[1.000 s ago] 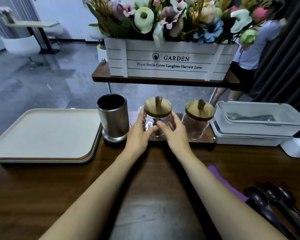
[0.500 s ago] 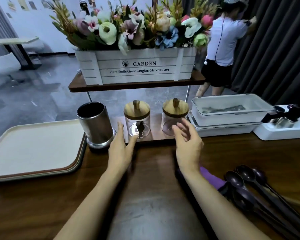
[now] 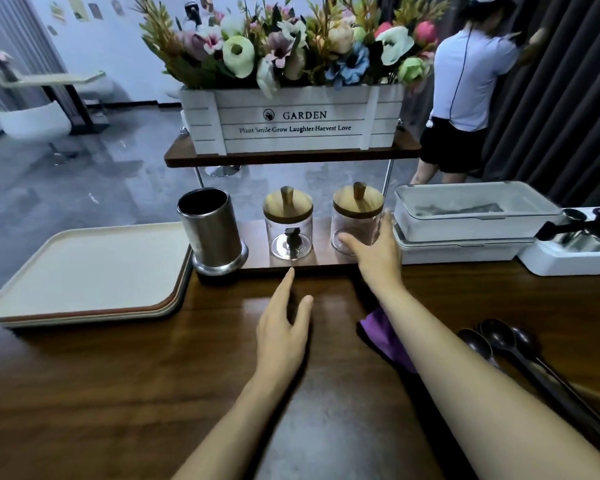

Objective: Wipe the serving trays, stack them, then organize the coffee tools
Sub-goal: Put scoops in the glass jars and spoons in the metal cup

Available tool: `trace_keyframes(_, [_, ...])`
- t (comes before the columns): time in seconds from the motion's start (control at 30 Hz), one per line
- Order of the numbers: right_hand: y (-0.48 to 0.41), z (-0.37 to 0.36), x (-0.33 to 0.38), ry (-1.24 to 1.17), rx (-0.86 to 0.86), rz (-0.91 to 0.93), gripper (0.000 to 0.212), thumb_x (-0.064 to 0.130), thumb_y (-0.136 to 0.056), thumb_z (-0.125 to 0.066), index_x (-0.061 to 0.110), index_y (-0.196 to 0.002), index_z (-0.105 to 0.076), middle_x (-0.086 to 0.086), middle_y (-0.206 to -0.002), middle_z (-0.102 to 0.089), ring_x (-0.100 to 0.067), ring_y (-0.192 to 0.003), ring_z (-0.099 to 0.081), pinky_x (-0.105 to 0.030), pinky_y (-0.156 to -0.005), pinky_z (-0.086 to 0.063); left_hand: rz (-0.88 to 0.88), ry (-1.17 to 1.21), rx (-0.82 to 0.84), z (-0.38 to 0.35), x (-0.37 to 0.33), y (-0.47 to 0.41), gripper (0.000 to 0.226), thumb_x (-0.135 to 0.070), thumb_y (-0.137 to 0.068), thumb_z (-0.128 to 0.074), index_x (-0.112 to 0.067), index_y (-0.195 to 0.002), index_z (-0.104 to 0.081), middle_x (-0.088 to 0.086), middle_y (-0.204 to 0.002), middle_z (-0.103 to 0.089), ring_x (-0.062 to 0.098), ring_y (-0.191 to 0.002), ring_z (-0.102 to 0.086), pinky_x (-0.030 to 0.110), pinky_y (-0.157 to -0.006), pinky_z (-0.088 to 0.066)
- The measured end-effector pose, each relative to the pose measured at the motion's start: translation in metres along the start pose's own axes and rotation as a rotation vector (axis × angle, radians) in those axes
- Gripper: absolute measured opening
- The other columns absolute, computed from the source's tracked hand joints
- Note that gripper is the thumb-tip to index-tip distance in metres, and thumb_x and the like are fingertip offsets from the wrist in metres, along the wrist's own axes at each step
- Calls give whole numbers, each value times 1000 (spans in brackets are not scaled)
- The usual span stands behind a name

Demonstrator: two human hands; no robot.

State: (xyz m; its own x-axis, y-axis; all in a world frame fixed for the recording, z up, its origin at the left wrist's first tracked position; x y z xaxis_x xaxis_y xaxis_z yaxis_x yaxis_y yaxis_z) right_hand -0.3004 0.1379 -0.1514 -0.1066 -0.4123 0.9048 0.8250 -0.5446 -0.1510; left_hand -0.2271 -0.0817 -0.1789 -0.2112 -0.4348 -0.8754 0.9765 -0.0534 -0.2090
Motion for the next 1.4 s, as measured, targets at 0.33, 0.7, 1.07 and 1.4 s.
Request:
trace_keyframes(0.33, [6,17,-2,-69,78,85,81,59,-63,-84,42,-132,-43,10,-125,-67,-12,-117,-63,-43,-101,-50,29,-24,-46,4,-3,28,51,-38,-99,-63,-38,-148,-49,-25,-137,-51,-6,-130,-46,16,-106,-33])
trace_keyframes(0.7, [176,144,-29,-345,439,134,74,0,-74,-85,30,-135,-54,26,-122,-67,2,-119,-61,-15,-98,-48,13,269,112,-49,-59,118,69,-41,-90,-70,-41,-151,-38,-30,-141,-55,-5,-135,-49,22,-115,-37])
trace_keyframes(1.07, [251,243,-90,-231,623,186,77,21,-78,-87,29,-145,-50,19,-133,-64,-2,-127,-57,-36,-110,-44,68,297,107,-94,-98,259,85,-37,-78,-82,-33,-153,-42,-14,-145,-58,7,-139,-50,37,-118,-39])
trace_keyframes(1.4, [270,254,-100,-213,691,171,88,49,-72,-86,45,-147,-40,20,-144,-54,-3,-136,-48,-44,-114,-40,97,201,101,-93,-101,283,82,-20,-80,-82,-31,-152,-45,-12,-143,-61,10,-138,-52,48,-118,-38])
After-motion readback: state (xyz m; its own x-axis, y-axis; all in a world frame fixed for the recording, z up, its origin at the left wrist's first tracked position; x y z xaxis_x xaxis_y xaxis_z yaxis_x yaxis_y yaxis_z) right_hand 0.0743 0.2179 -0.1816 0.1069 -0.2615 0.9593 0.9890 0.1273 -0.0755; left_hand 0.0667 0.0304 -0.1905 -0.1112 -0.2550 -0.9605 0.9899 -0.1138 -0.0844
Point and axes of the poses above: each hand's wrist, its own y-axis away from the middle knuckle, its own z-axis out of the back of the hand, x = y × z, the point moved 4 cm from there along -y, towards the middle knuckle
